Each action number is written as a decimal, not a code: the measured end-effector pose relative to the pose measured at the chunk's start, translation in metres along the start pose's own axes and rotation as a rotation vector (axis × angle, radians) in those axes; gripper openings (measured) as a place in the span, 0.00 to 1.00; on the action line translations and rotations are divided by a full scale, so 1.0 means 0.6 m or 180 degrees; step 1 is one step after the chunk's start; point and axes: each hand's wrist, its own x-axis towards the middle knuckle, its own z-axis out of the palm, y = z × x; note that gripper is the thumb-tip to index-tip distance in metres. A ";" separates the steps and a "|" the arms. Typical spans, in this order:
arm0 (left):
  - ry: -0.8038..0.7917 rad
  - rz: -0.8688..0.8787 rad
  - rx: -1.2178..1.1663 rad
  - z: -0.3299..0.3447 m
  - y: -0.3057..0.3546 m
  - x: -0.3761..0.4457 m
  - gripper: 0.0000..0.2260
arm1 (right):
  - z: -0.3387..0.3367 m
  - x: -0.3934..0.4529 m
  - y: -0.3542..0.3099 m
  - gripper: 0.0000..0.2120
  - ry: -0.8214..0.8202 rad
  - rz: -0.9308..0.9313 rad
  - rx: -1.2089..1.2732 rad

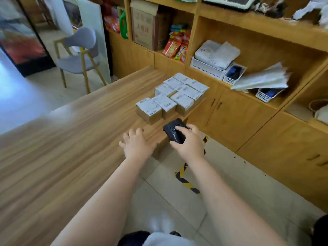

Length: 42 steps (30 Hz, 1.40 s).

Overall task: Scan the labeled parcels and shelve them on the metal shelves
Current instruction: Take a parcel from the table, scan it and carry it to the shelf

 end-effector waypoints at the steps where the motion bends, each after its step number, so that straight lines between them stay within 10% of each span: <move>1: -0.0029 -0.0079 -0.0019 0.004 0.006 0.020 0.35 | 0.005 0.033 0.004 0.26 -0.0115 -0.0042 0.0007; 22: -0.0963 0.0379 -0.0241 0.139 -0.012 0.493 0.63 | 0.178 0.576 0.012 0.26 -0.0983 -0.0222 0.0167; 32: -0.0114 -0.0389 -0.1537 0.119 -0.004 0.488 0.50 | 0.225 0.687 -0.042 0.25 -0.1587 -0.0745 0.0365; 42: 0.0462 -0.0914 0.0146 0.029 -0.035 0.489 0.37 | 0.213 0.718 -0.171 0.24 -0.2455 -0.2189 -0.0322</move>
